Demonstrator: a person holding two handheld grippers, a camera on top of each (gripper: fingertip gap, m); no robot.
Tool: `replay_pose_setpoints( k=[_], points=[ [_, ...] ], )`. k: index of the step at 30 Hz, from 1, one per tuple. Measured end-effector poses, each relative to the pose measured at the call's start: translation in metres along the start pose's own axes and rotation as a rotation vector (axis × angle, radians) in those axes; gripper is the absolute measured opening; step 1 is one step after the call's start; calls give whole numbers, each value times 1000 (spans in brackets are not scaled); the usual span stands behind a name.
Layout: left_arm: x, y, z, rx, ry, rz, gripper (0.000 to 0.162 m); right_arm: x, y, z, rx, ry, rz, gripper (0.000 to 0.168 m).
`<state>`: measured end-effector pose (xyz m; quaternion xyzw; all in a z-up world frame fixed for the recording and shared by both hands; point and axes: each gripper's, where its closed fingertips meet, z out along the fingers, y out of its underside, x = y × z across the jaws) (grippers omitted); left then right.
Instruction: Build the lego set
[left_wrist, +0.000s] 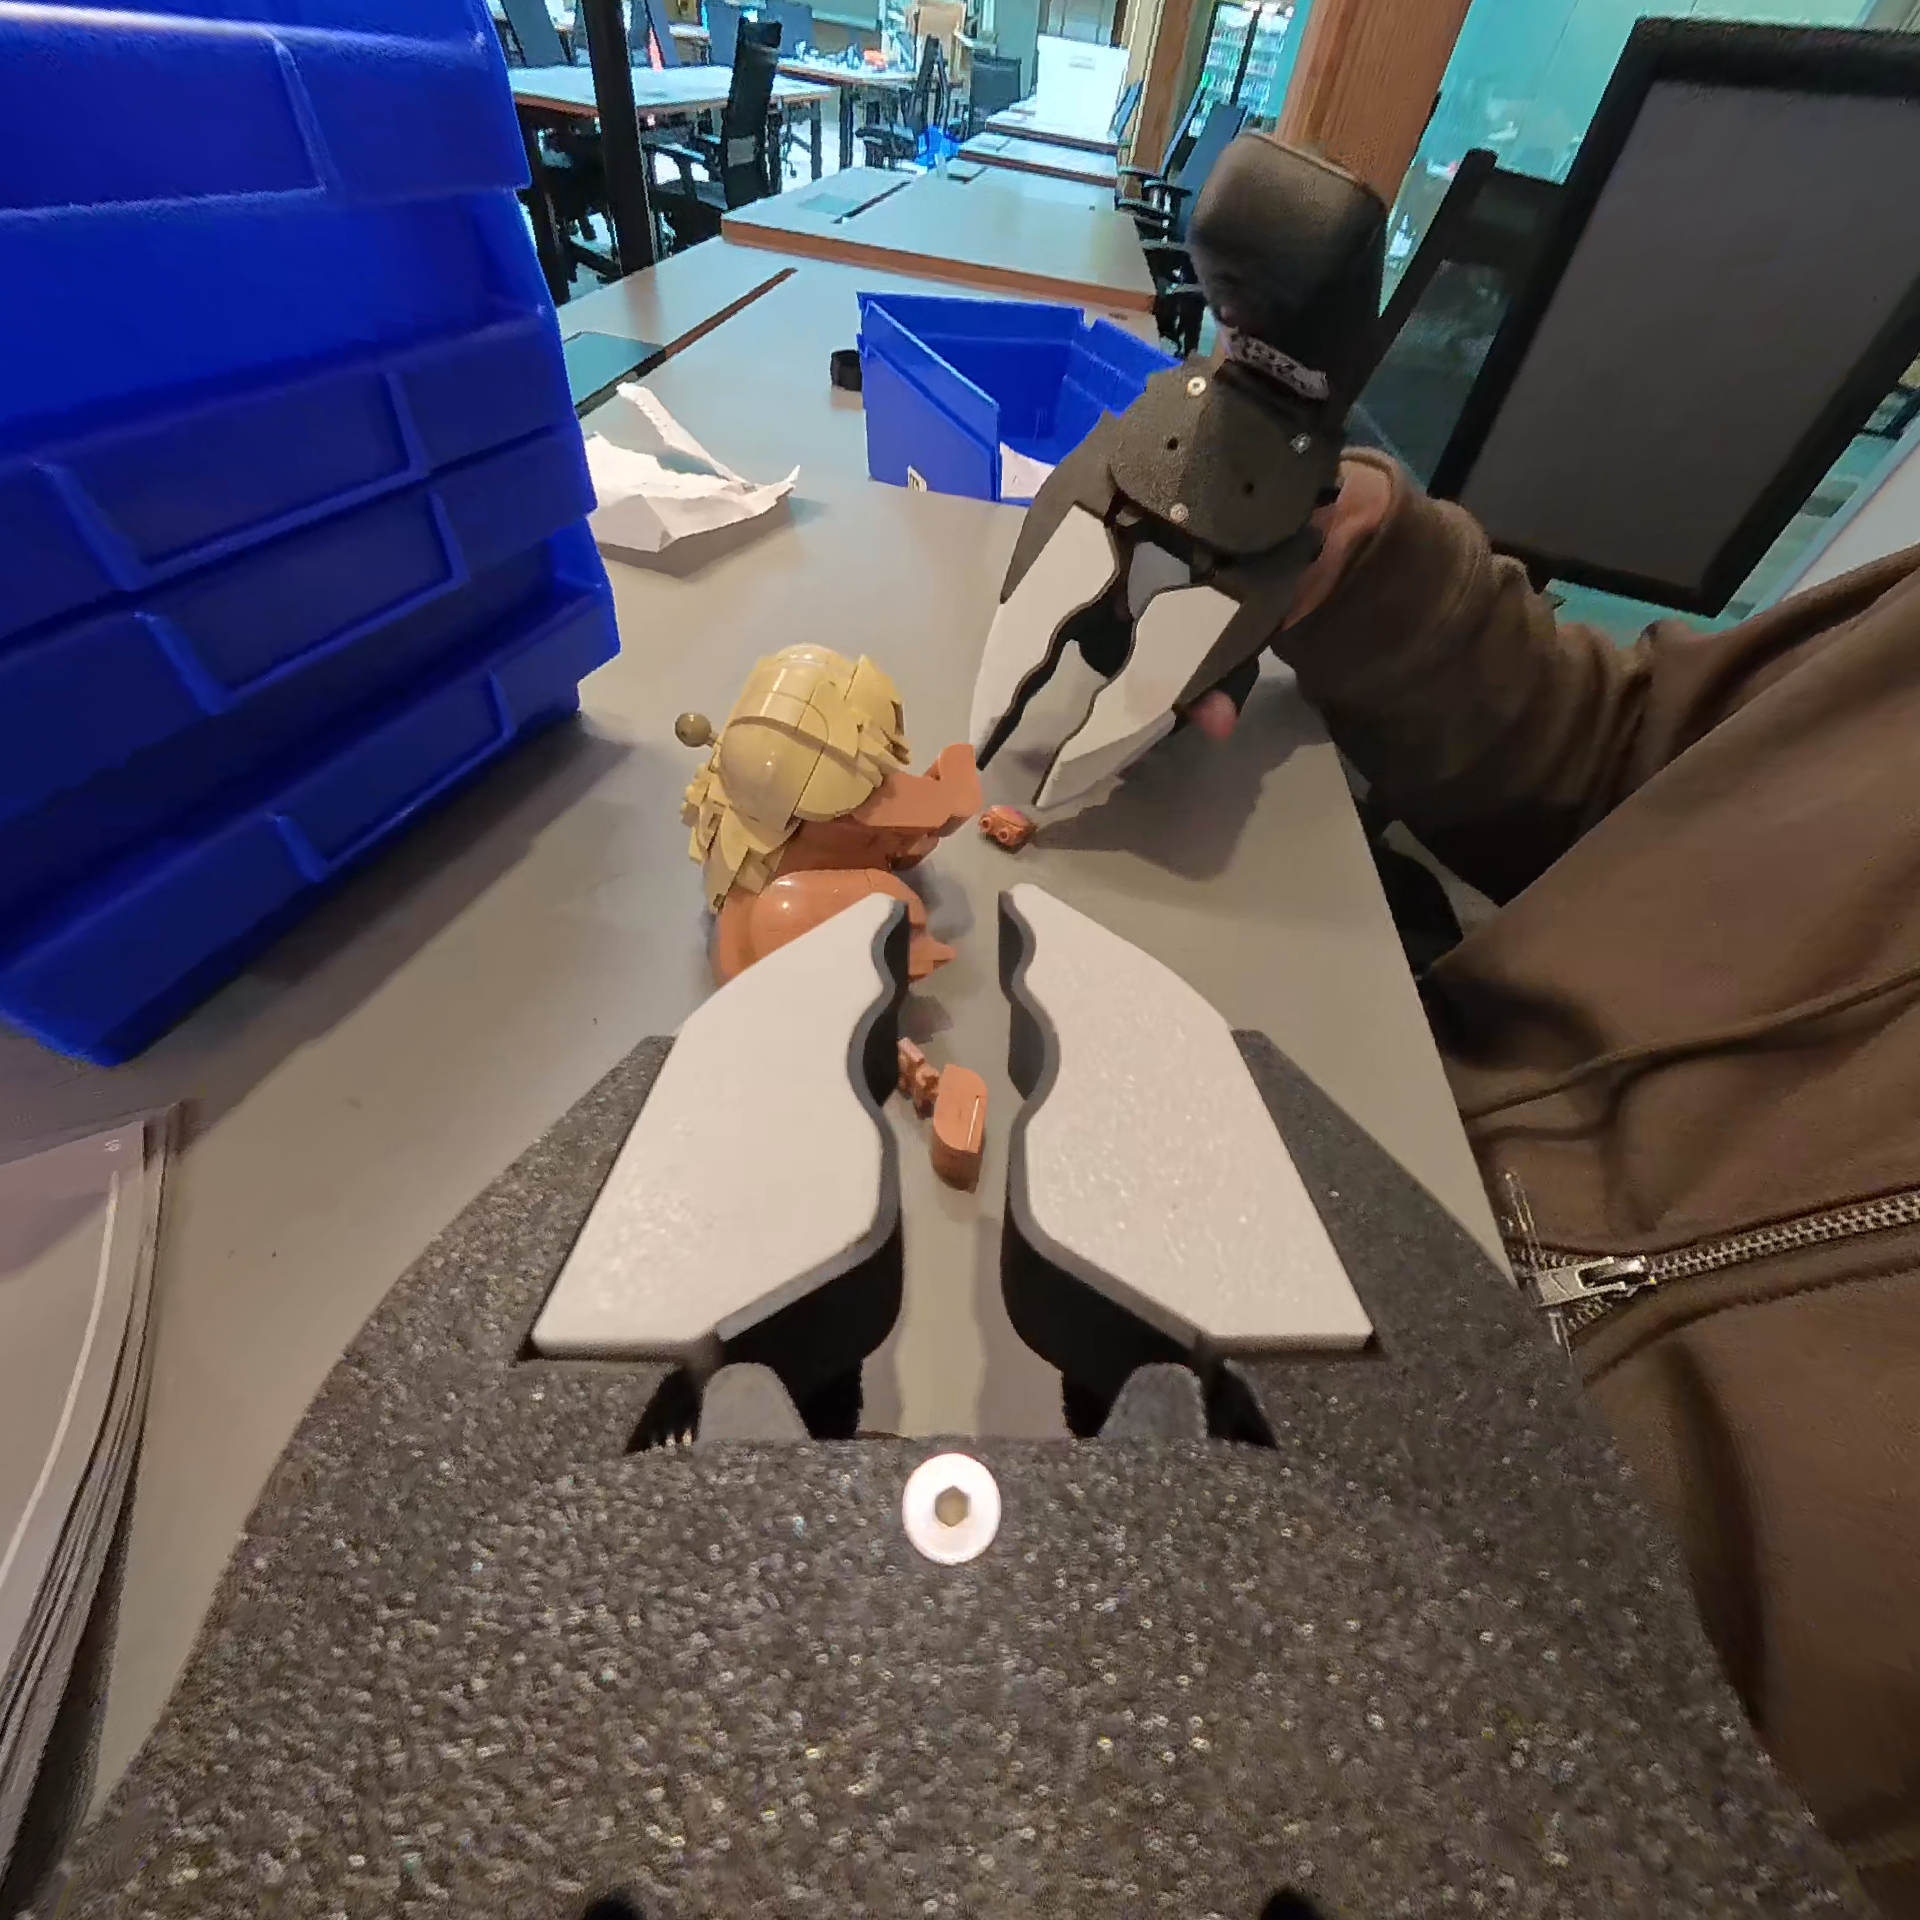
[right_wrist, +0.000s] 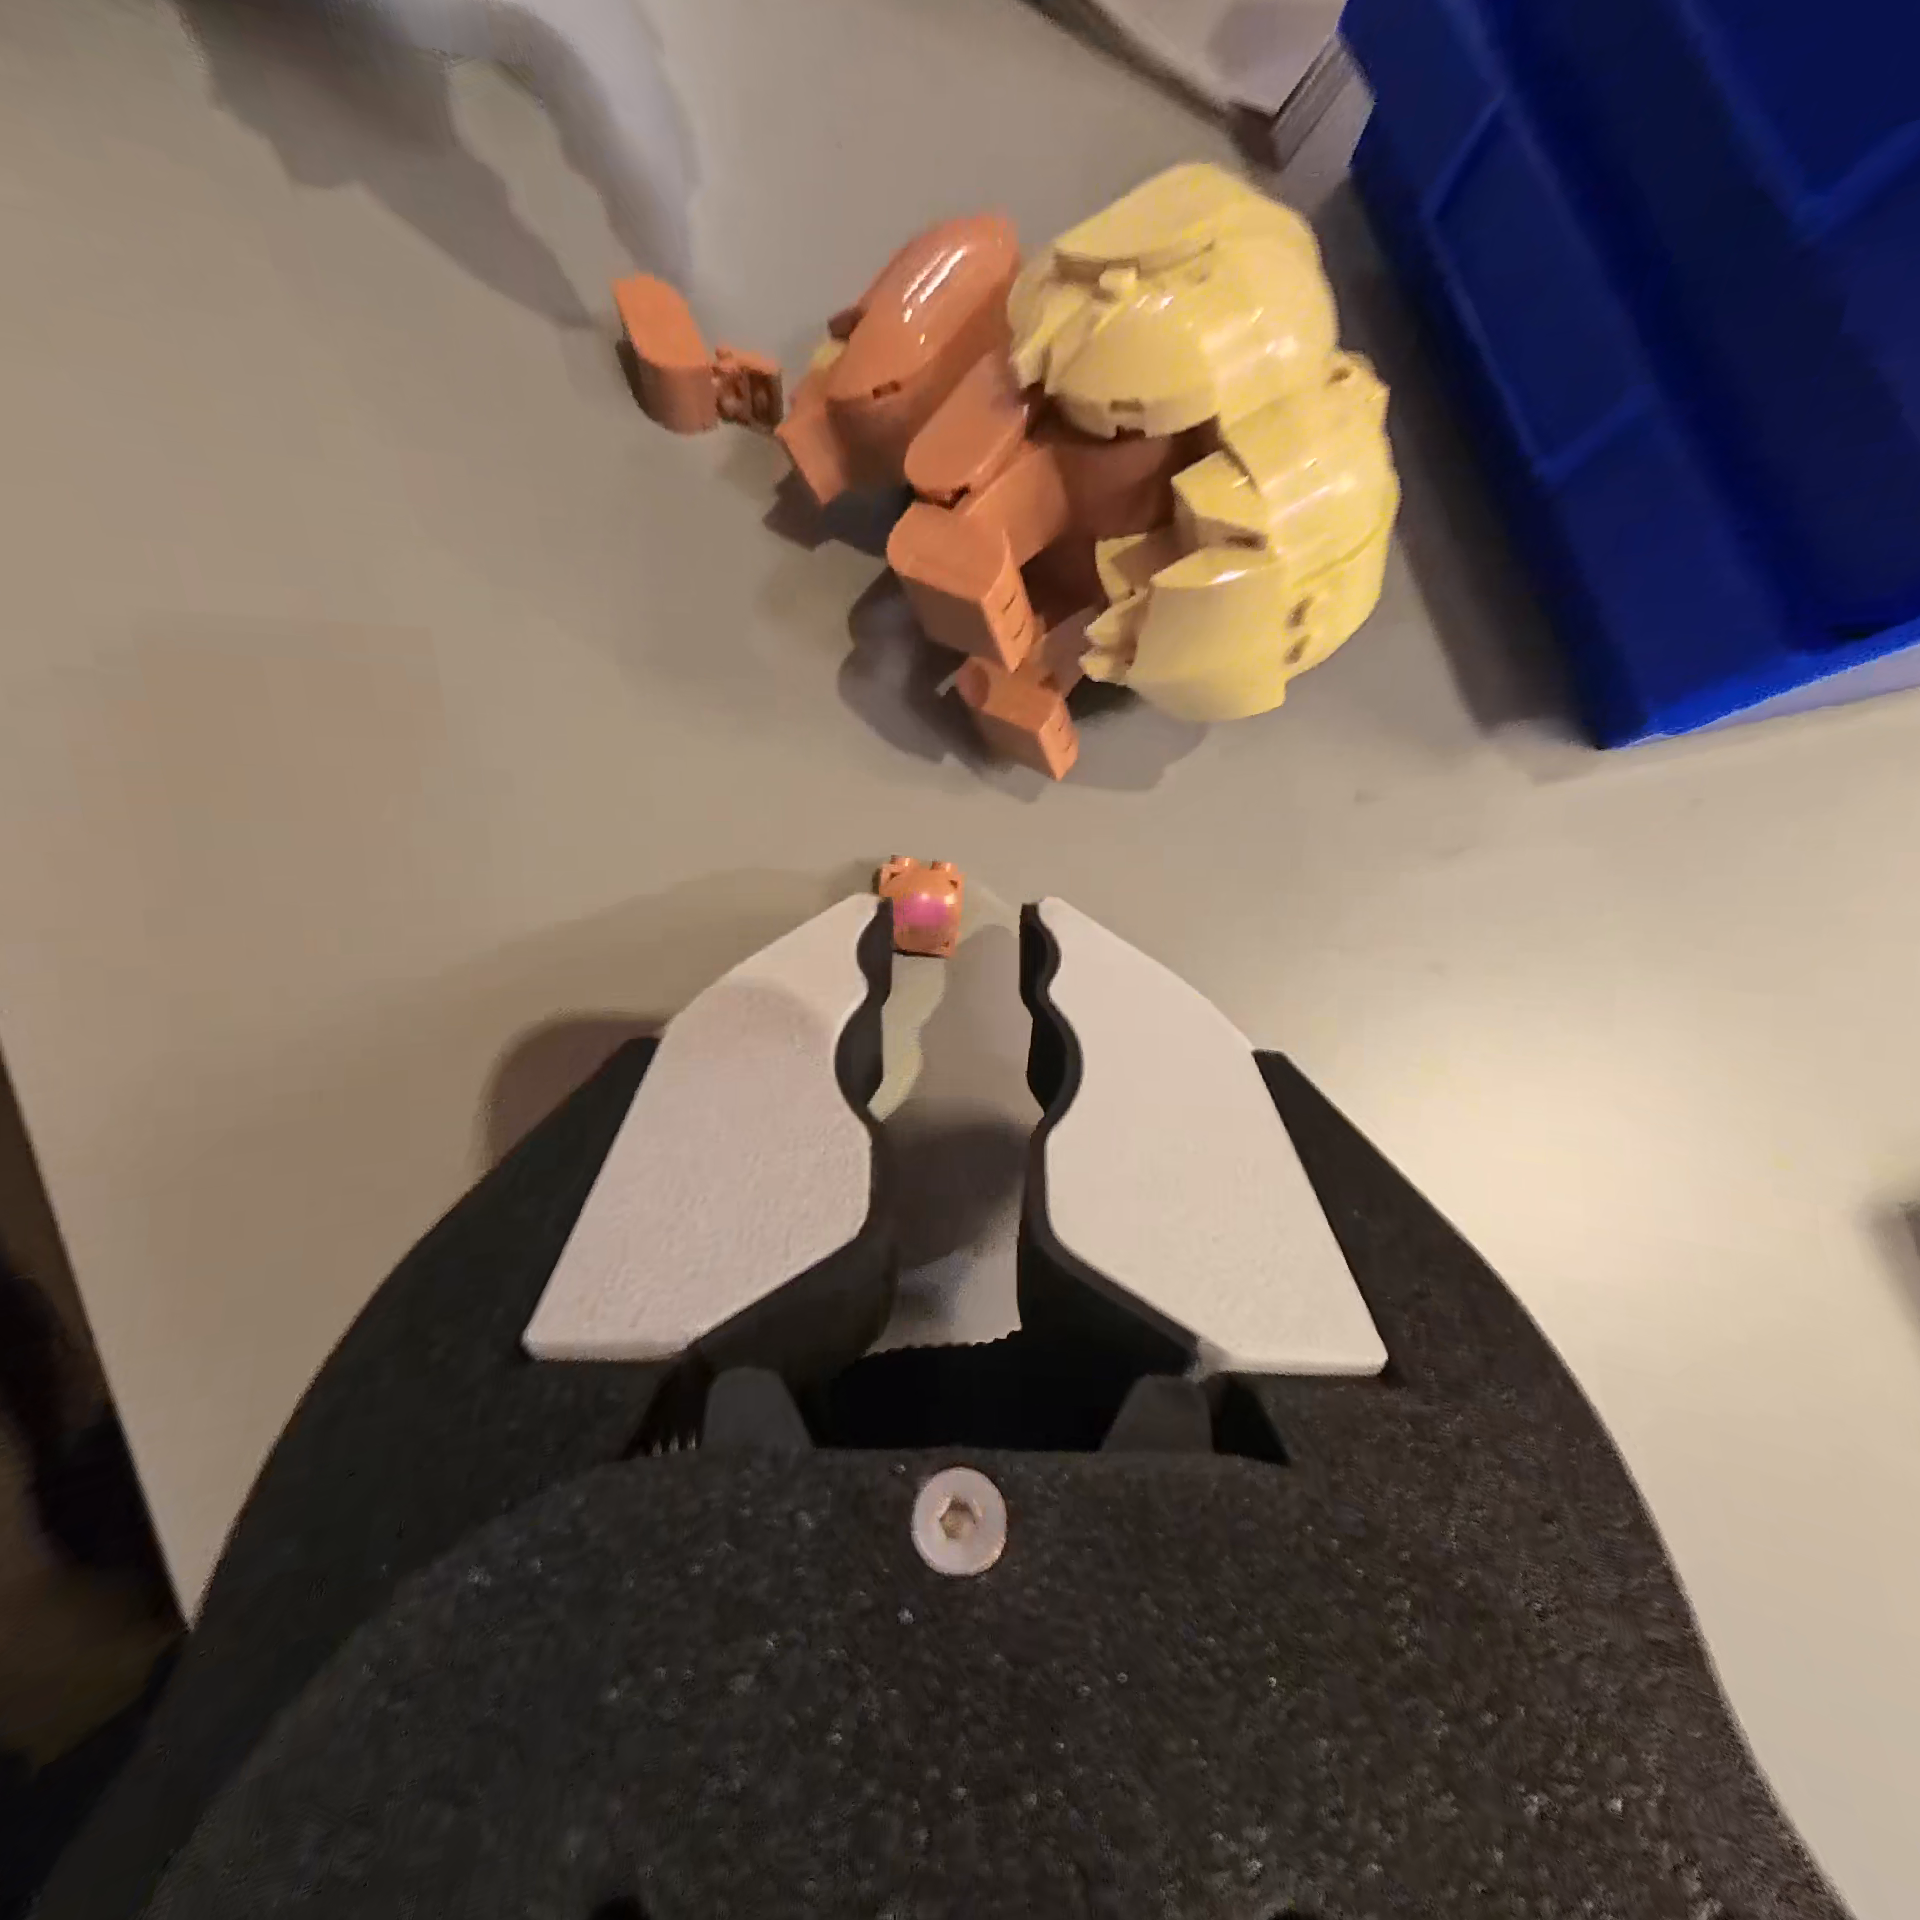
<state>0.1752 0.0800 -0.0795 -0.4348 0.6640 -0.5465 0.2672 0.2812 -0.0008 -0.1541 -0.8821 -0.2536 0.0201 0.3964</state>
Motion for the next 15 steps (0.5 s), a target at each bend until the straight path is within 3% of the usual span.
replay_pose_setpoints(
  k=[10, 15],
  points=[
    [5, 3, 1, -26, 7, 23, 16, -7, 5, 12, -78, -9, -3, 17],
    [7, 4, 2, -37, -12, 66, 16, -10, -7, 14, -5, -9, 34, 16]
  ],
)
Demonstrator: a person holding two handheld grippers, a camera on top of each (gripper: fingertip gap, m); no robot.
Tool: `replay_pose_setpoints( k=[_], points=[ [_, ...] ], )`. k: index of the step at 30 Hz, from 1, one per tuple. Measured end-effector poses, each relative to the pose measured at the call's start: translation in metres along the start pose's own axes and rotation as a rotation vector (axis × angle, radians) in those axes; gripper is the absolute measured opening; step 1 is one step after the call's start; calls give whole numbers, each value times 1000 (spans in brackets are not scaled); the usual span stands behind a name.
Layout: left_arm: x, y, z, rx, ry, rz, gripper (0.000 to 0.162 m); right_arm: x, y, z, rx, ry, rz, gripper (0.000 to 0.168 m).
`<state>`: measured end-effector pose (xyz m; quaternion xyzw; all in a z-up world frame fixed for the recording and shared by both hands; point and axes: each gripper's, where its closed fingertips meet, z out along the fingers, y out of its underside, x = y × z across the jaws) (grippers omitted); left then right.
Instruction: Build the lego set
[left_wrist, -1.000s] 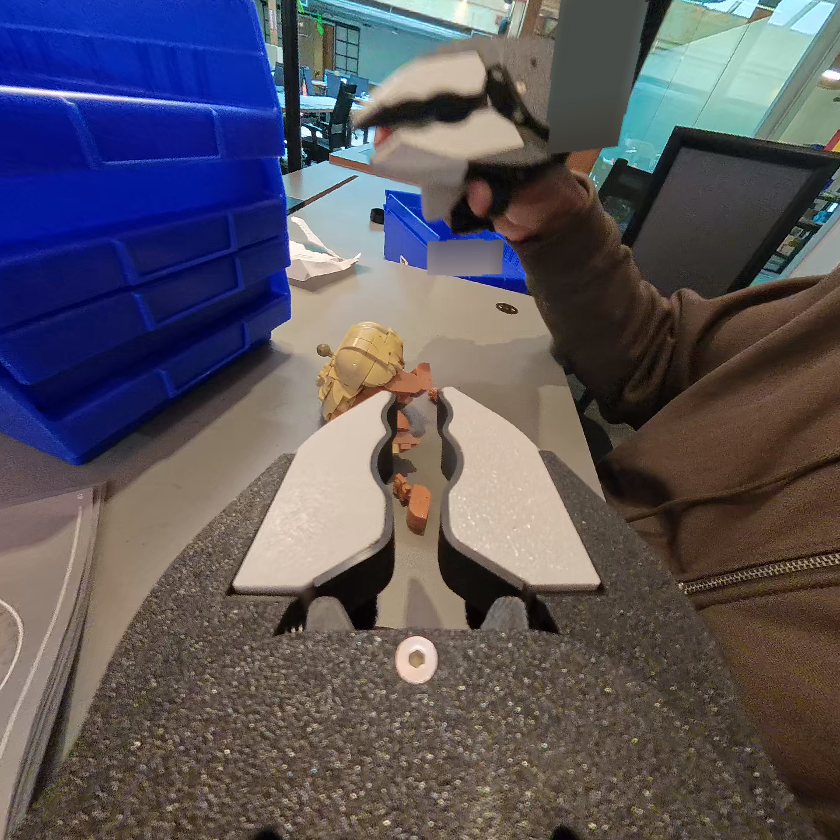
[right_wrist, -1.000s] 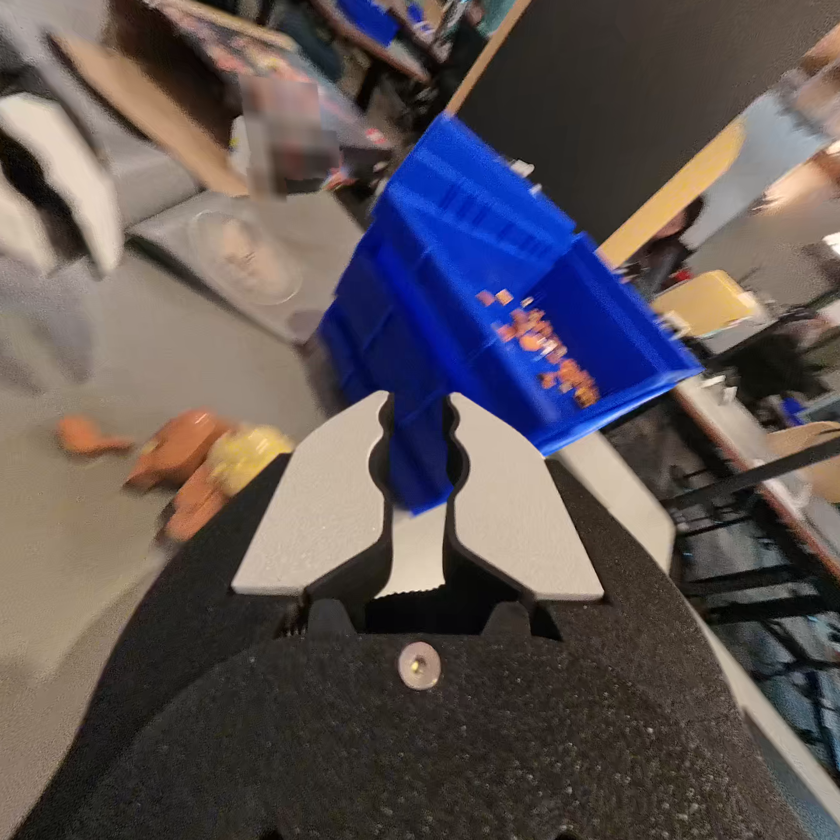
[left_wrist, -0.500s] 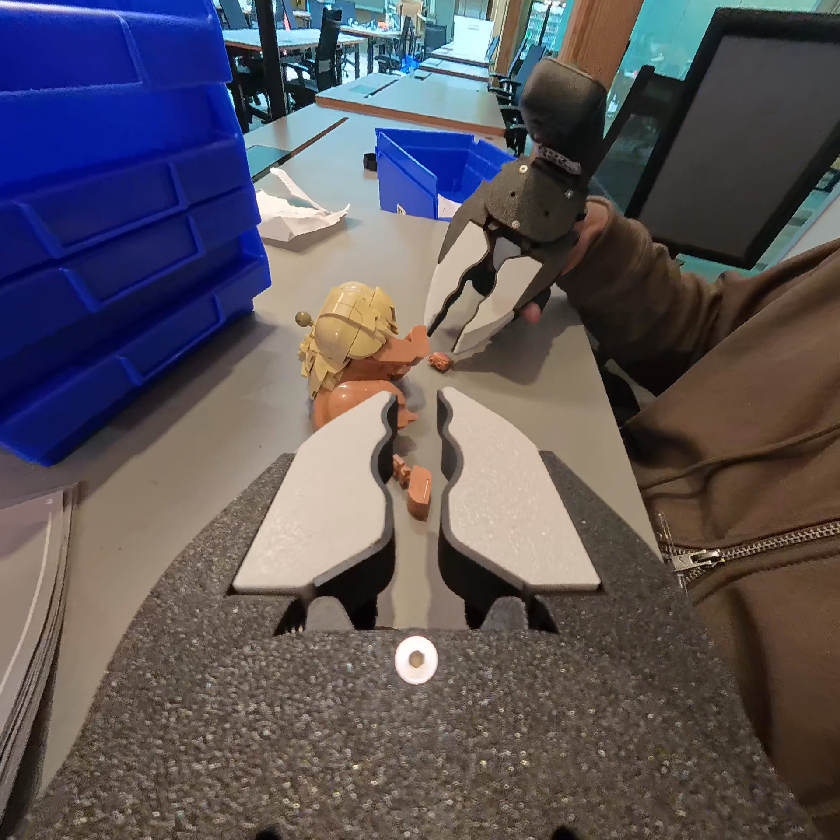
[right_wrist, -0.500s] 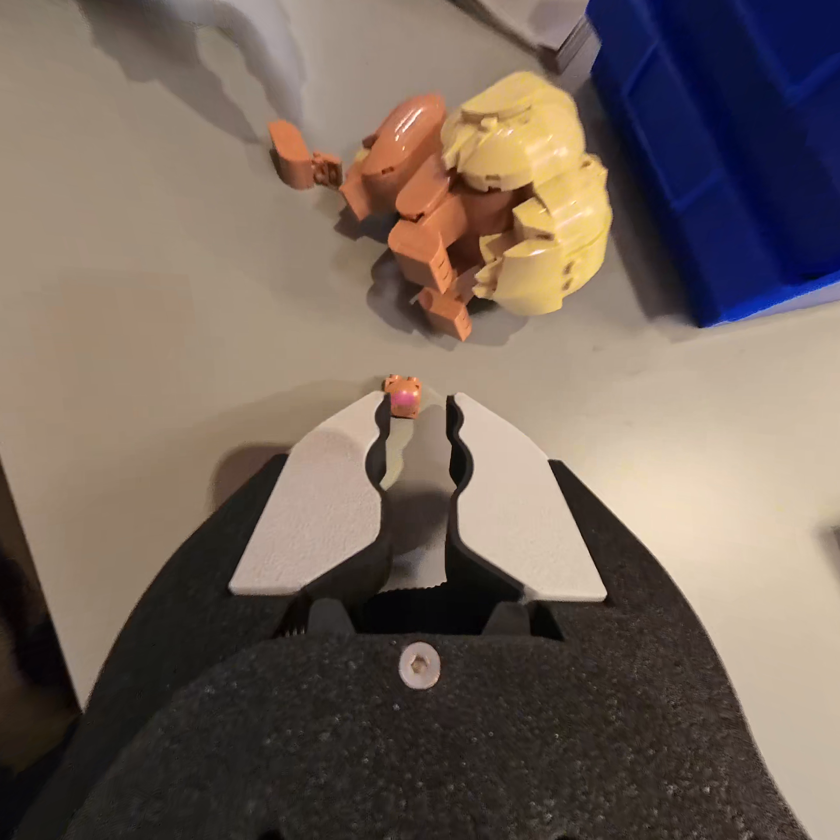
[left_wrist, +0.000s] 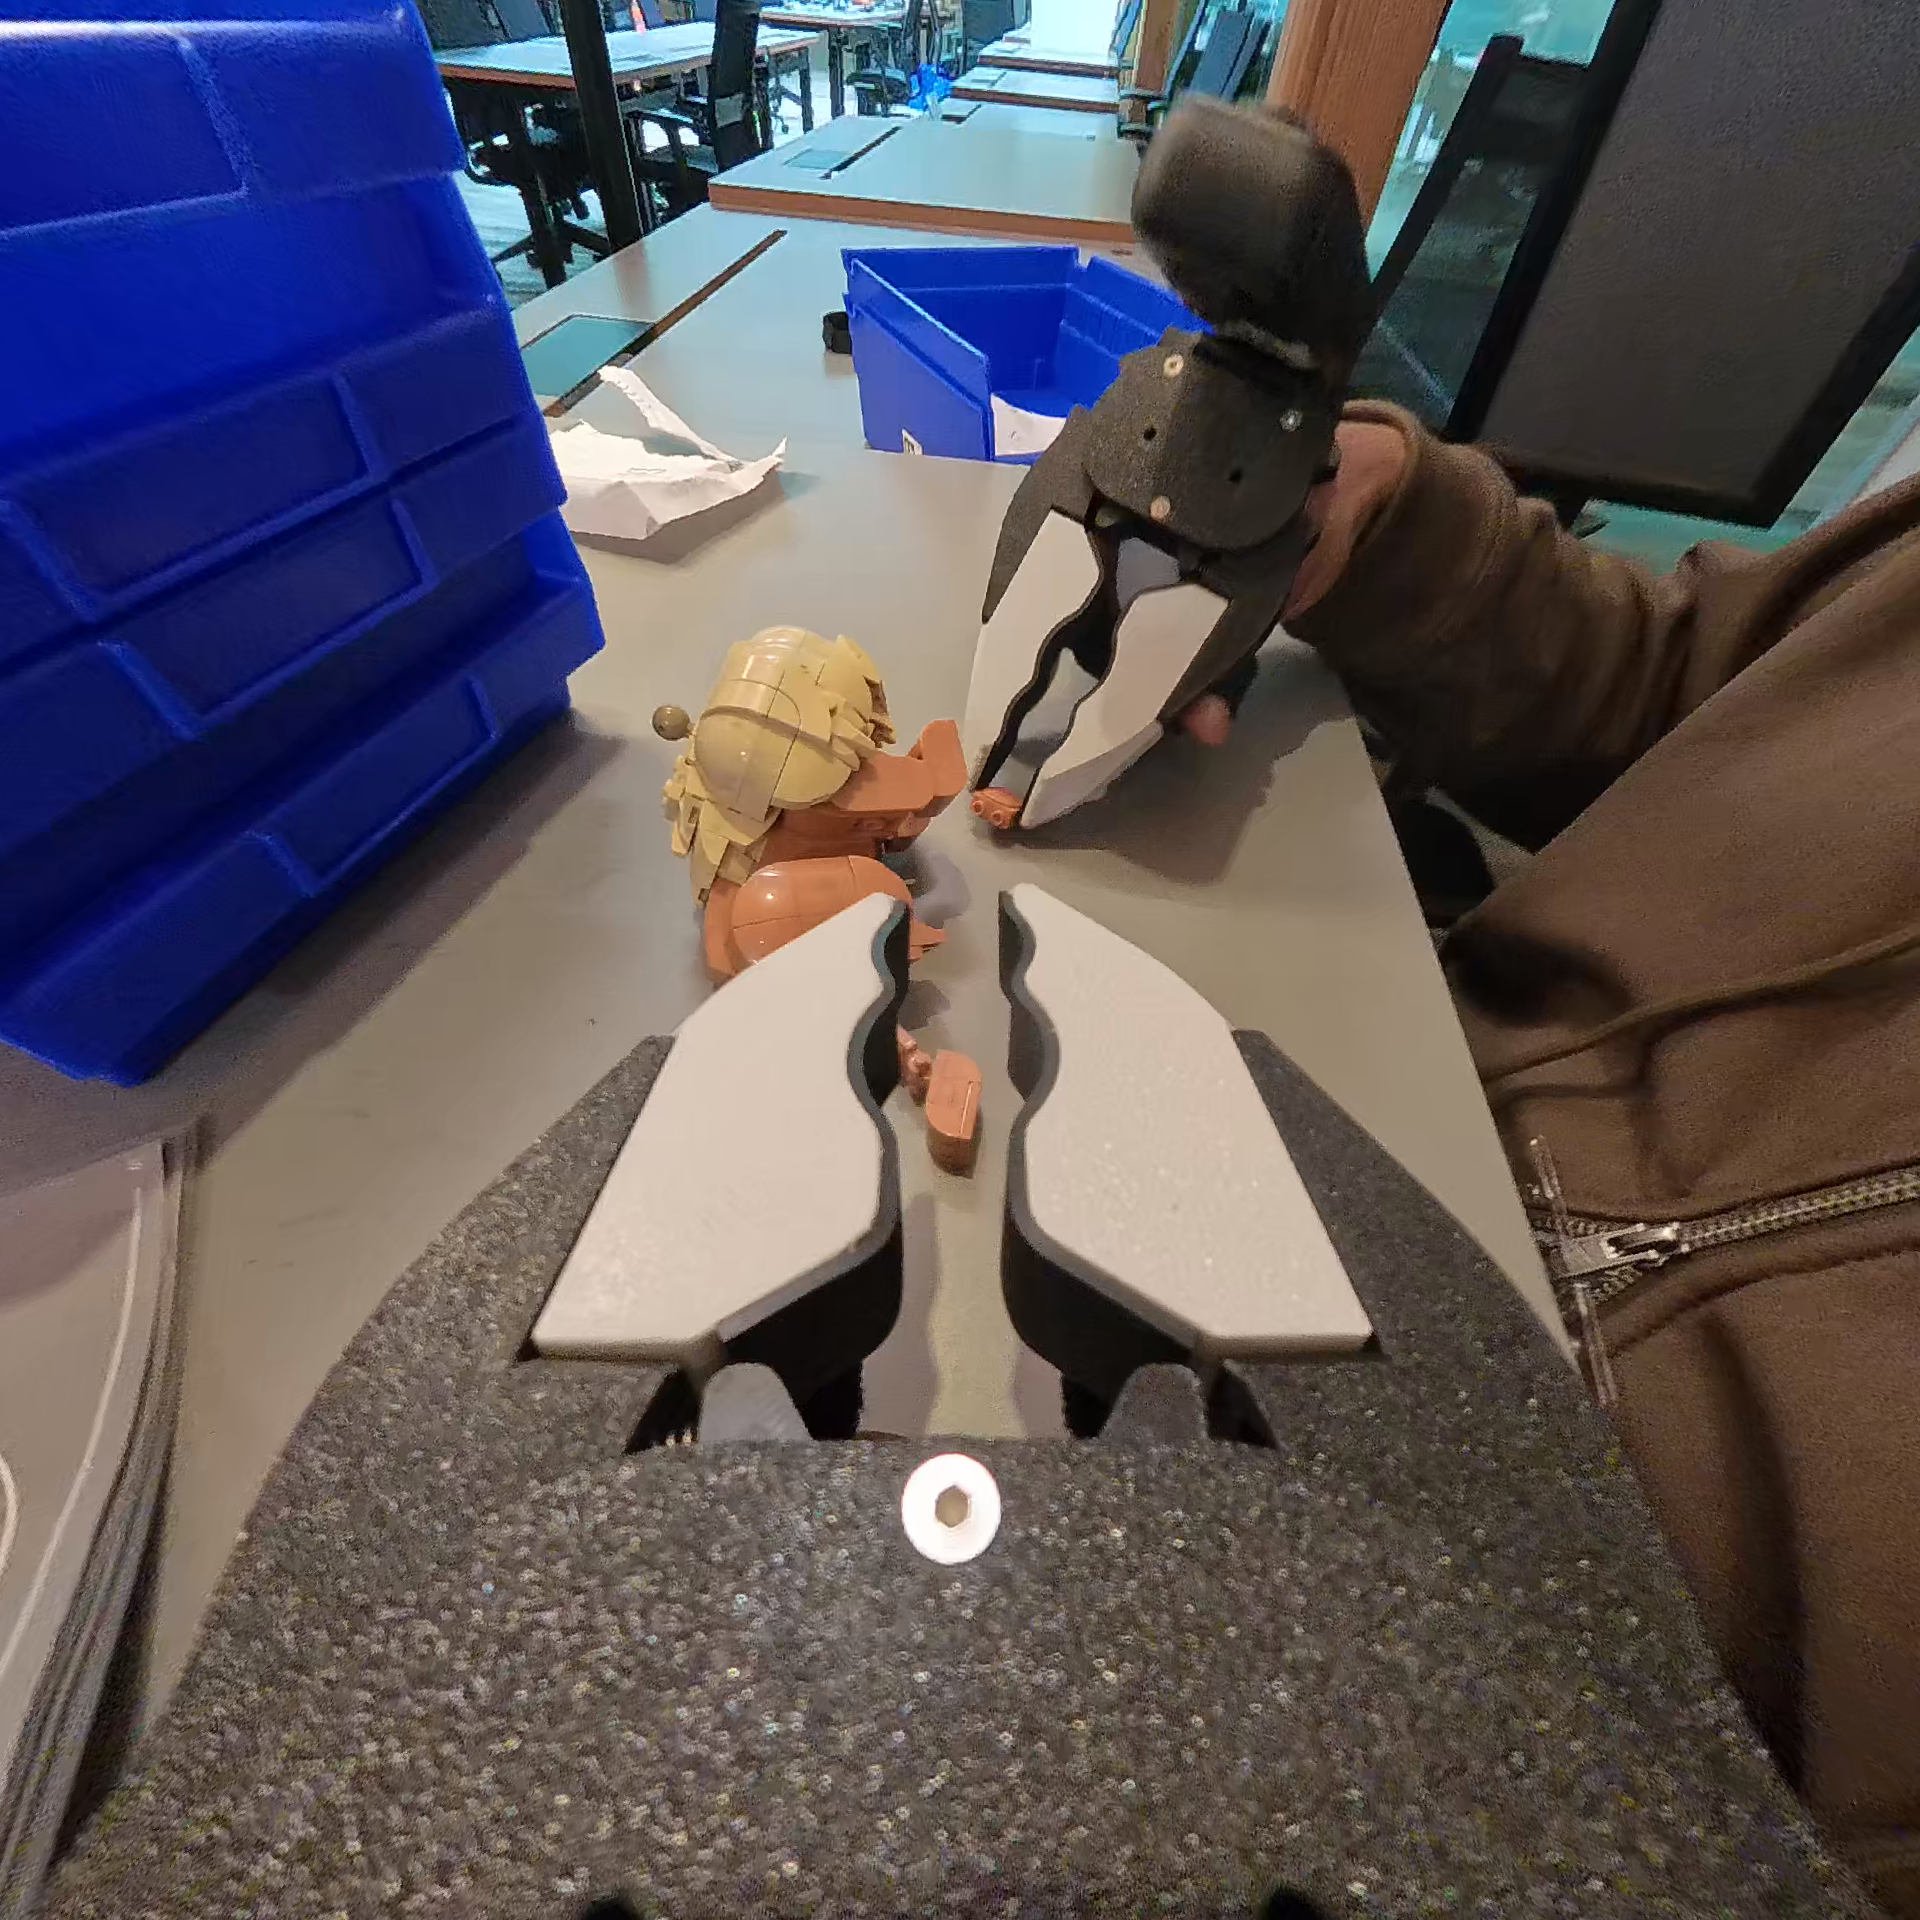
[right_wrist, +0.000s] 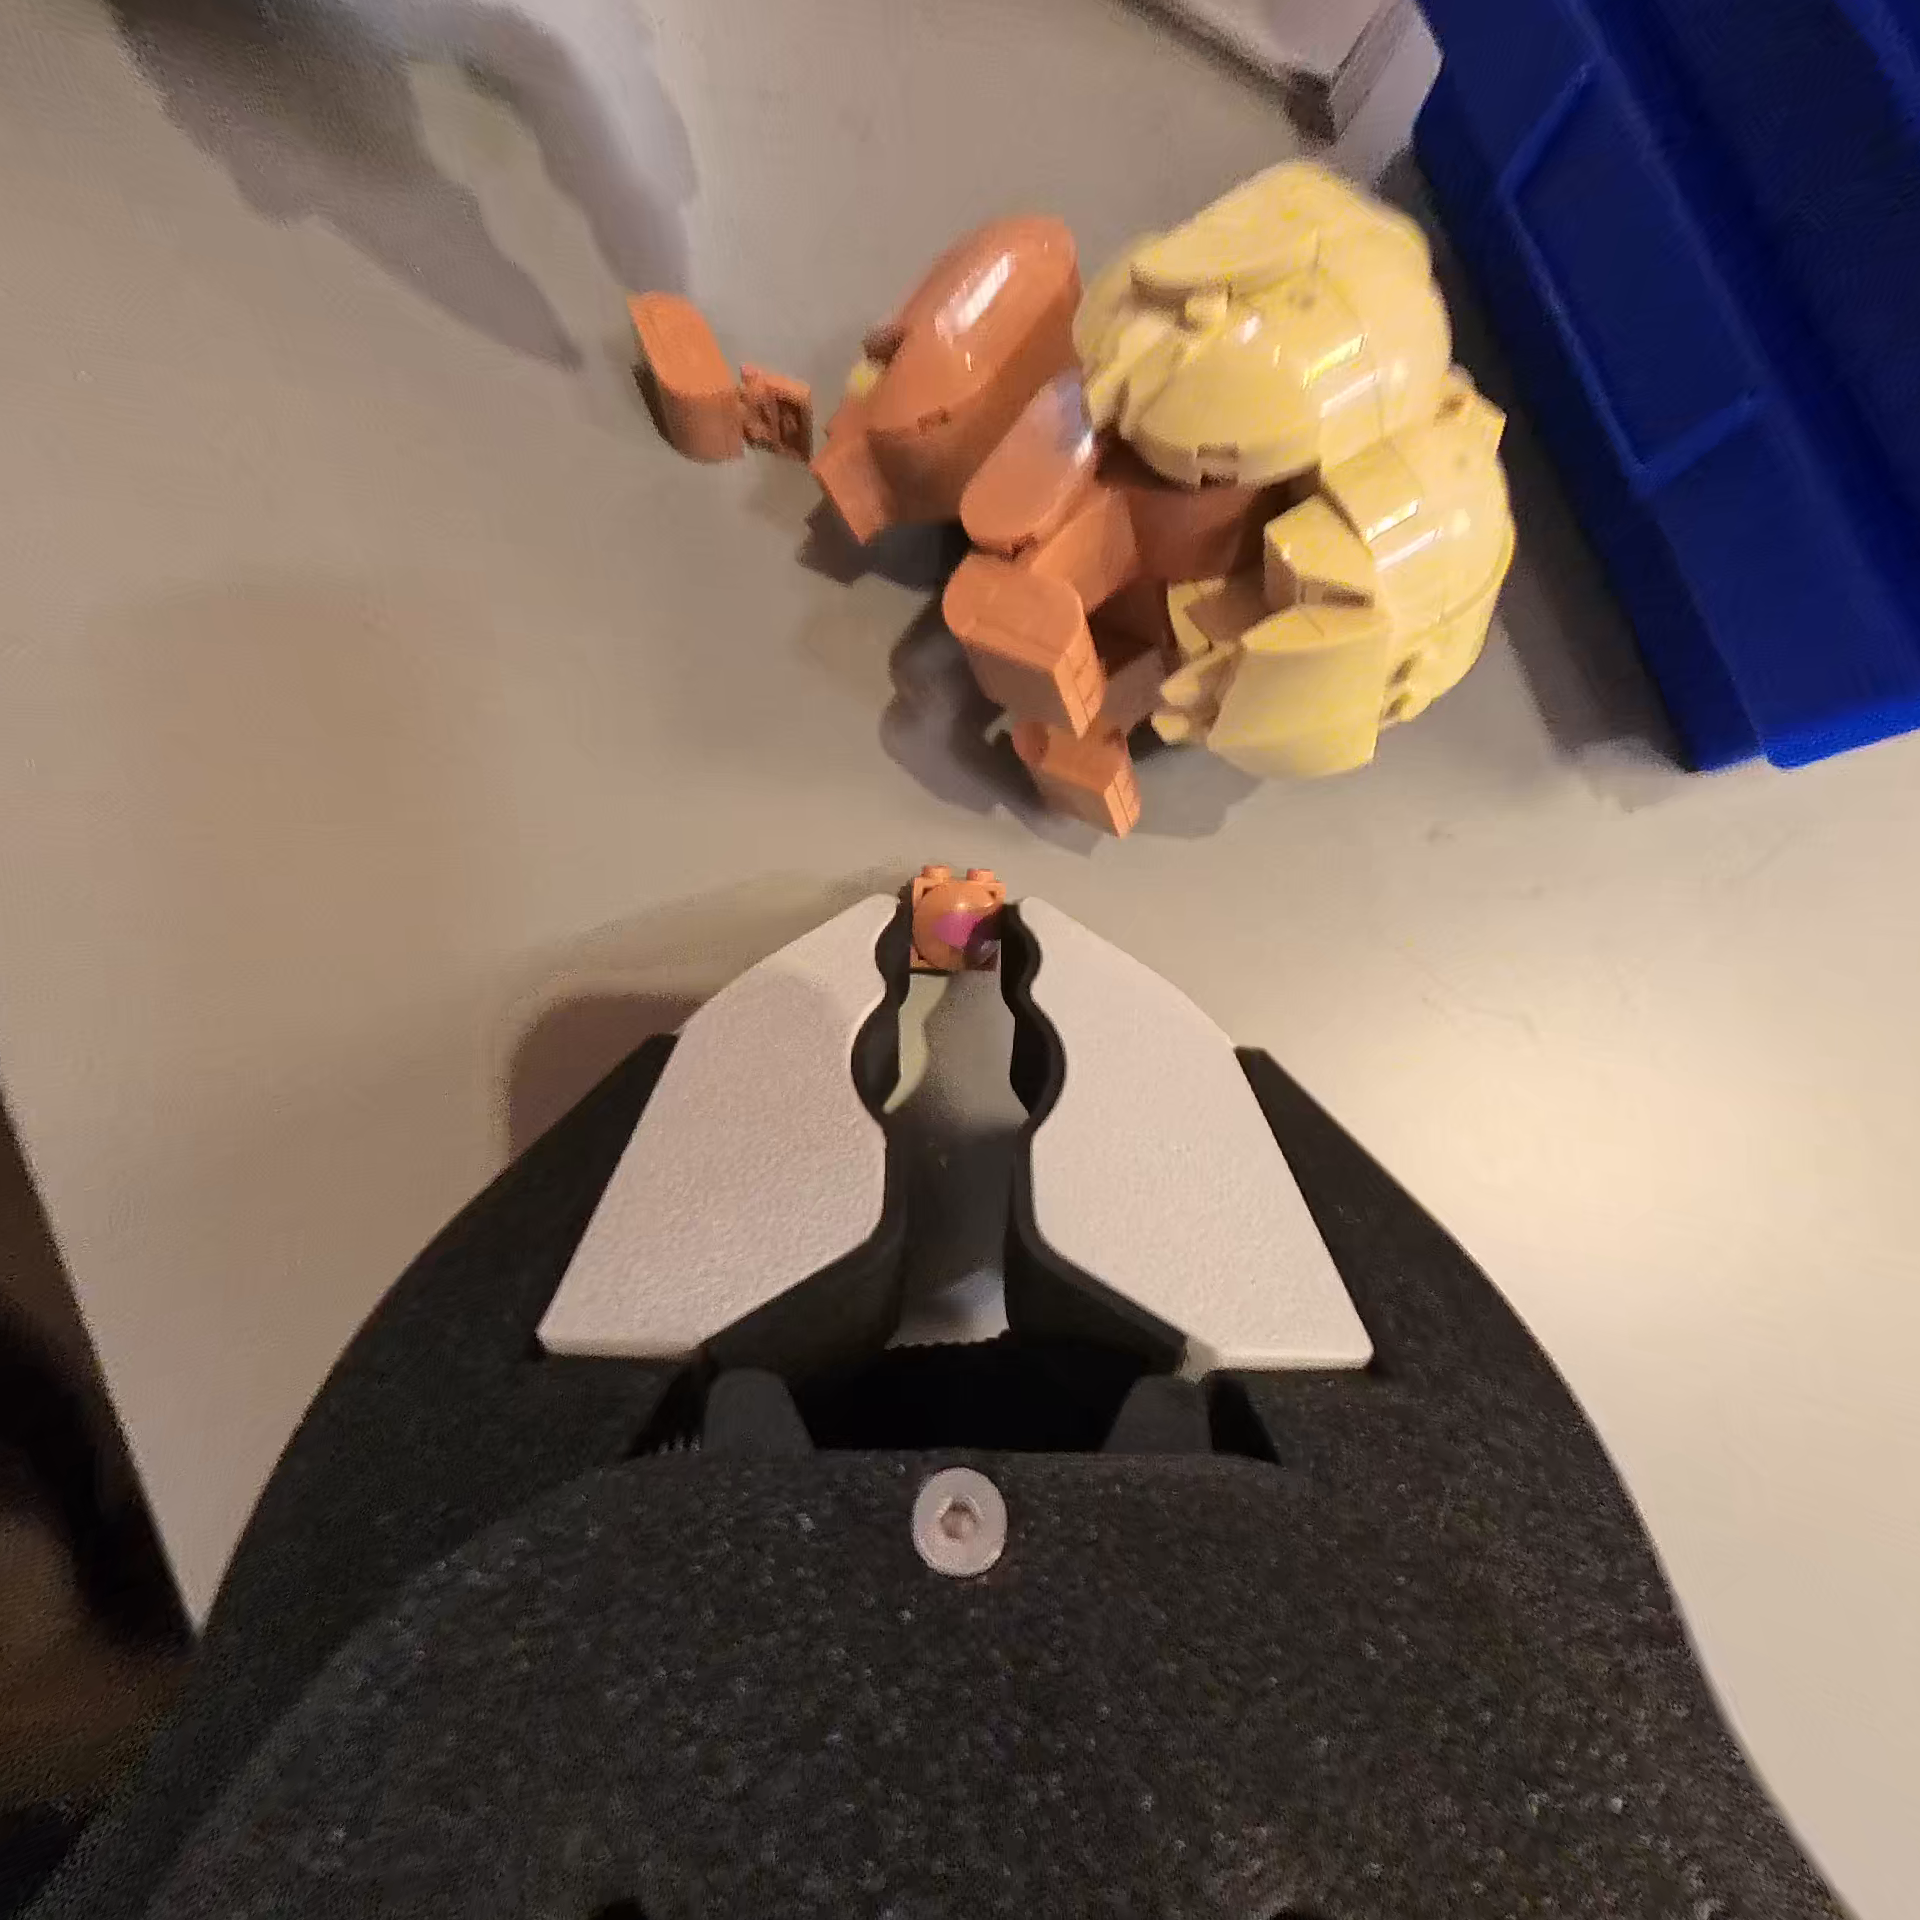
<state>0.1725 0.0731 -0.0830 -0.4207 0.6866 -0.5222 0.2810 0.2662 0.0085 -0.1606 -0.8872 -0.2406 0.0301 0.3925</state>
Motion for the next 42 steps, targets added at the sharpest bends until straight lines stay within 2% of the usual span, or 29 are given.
replay_pose_setpoints(
  k=[6, 11, 17, 31, 34, 36, 39, 42],
  points=[
    [13, 4, 9, -33, -35, 235, 17, -24, -61, -9, 353, -124, 194, 16],
    [27, 3, 17, -6, -70, 468, 24, -50, -94, -11, 496, -235, 338, 16],
    [35, 4, 19, 16, -108, 691, 22, -72, -105, -5, 500, -315, 368, 16],
    [50, 12, 16, 29, -66, 922, 13, -85, -106, -1, 456, -416, 349, 16],
    [52, 14, 16, 11, -52, 929, 11, -87, -106, -2, 451, -412, 307, 17],
    [52, 14, 16, -13, -31, 853, 11, -85, -108, -3, 470, -340, 219, 19],
    [45, 9, 14, -29, -37, 709, 11, -79, -111, -6, 508, -177, 48, 23],
    [35, 8, 13, -57, -31, 534, 11, -66, -110, -6, 490, 75, -166, 27]
  ],
)
